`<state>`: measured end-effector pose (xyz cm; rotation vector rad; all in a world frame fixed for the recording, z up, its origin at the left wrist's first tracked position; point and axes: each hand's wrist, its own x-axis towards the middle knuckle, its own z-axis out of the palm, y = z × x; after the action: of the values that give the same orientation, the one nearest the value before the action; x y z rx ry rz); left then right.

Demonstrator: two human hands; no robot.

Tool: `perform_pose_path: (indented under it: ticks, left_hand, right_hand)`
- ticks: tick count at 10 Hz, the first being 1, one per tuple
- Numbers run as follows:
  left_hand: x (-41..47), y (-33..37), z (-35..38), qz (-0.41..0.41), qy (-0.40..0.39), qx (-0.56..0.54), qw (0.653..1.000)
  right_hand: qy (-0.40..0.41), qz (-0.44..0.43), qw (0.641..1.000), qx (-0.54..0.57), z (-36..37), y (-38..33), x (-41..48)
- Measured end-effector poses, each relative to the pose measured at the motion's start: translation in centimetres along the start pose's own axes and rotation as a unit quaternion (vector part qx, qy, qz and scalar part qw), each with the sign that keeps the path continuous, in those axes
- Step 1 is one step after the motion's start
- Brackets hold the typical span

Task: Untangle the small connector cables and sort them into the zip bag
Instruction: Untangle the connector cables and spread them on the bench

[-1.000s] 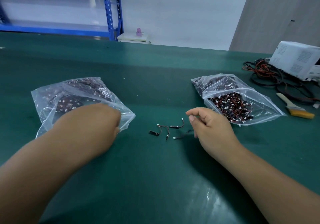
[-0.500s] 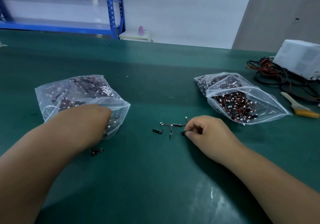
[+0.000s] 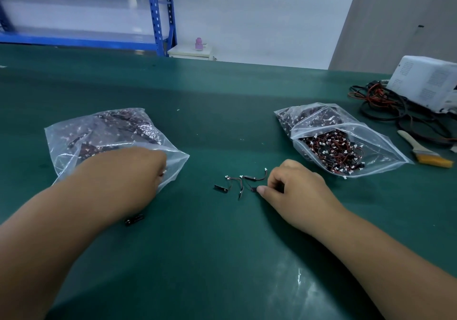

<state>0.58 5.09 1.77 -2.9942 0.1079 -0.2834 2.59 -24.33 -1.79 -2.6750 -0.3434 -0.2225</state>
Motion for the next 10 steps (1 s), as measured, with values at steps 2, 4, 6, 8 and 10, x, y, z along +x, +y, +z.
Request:
perform_pose_path:
  ticks: [2,4,6,8,10]
  left_hand:
    - [-1.5,4.4,-2.3,0.18,0.08,-0.287,0.938]
    - [-2.7,7.3,-1.0,0.217,0.106,-0.36,0.901]
    - [-2.2,6.0,-0.9,0.178,0.106,-0.336,0.919]
    - [-0.4,1.8,-0.2,-0.031,0.004,0.061,0.998]
    - [0.8,0.0,1.0,-0.038,-0.022,0.093,0.995]
  right_hand:
    - [0.044,-0.128,0.99,0.034,-0.6,-1.7,-1.0]
    - [0.075,-0.283,0.955,-0.043,0.8,-3.9,-2.3]
    - [0.102,-0.237,0.966,-0.005,0.7,-2.8,-1.7]
    - [0.127,-0.106,0.972,0.166,0.6,-1.1,-0.5]
    - [0.132,-0.09,0.967,0.2,0.7,-0.5,-0.1]
